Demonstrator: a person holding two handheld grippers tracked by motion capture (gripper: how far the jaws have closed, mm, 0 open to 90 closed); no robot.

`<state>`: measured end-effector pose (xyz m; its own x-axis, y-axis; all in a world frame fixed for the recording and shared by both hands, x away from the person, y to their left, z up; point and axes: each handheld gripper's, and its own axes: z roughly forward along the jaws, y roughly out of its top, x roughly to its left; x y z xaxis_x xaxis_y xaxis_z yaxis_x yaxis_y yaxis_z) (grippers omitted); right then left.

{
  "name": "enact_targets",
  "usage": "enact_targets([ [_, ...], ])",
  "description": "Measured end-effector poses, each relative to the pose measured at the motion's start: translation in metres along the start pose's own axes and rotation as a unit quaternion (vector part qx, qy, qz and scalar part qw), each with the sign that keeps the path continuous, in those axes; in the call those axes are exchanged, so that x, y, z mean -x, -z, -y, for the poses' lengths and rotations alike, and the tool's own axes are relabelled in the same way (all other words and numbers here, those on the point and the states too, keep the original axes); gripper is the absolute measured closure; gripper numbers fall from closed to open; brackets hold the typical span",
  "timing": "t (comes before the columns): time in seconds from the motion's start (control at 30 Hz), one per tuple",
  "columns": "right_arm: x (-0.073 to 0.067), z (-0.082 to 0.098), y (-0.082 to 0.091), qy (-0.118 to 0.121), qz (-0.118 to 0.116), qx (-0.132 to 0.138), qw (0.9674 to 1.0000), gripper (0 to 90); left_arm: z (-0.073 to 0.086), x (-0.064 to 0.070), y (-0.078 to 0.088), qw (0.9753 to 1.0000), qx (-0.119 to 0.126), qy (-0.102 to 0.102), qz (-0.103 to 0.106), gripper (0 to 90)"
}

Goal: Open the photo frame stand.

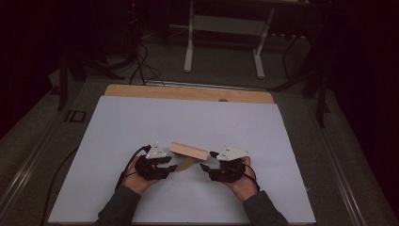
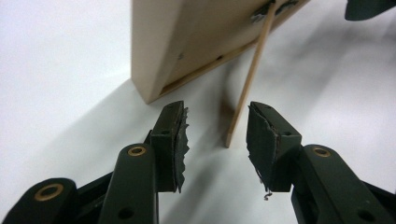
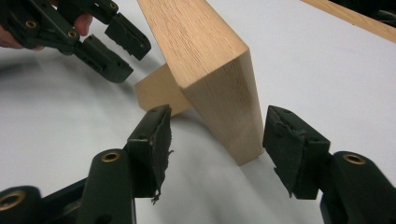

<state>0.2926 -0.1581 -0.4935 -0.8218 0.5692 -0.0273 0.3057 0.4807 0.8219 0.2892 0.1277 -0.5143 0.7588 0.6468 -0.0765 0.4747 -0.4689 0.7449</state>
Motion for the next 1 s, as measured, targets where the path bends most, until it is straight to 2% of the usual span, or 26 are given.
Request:
enact_targets([
  [0.13,0.003,0.002,0.001,-0.007,-0.007,0.002,0.9999,44.9,0.003,-0.003,0.002,0.9999,0.012,0.008,-0.006,57.6],
  [0.5,0.01,0.008,0.005,-0.015,-0.017,-0.006,0.9997,51.2,0.007,-0.005,0.006,0.9992,0.032,0.01,-0.022,57.5],
  [0.63,0.013,0.01,0.005,-0.016,-0.021,-0.01,0.9996,53.6,0.008,-0.011,0.01,0.9976,0.052,0.031,-0.033,58.5],
  [0.73,0.014,0.01,0.005,-0.012,-0.023,-0.014,0.9996,55.6,0.009,-0.013,0.012,0.997,0.058,0.034,-0.039,58.9],
  [0.83,0.017,0.012,0.003,-0.012,-0.027,-0.022,0.9993,58.5,0.009,-0.015,0.015,0.9949,0.073,0.038,-0.059,60.1],
  [1.0,0.022,0.014,0.004,-0.009,-0.027,-0.034,0.999,62.3,0.01,-0.019,0.02,0.9932,0.085,0.046,-0.065,63.5],
])
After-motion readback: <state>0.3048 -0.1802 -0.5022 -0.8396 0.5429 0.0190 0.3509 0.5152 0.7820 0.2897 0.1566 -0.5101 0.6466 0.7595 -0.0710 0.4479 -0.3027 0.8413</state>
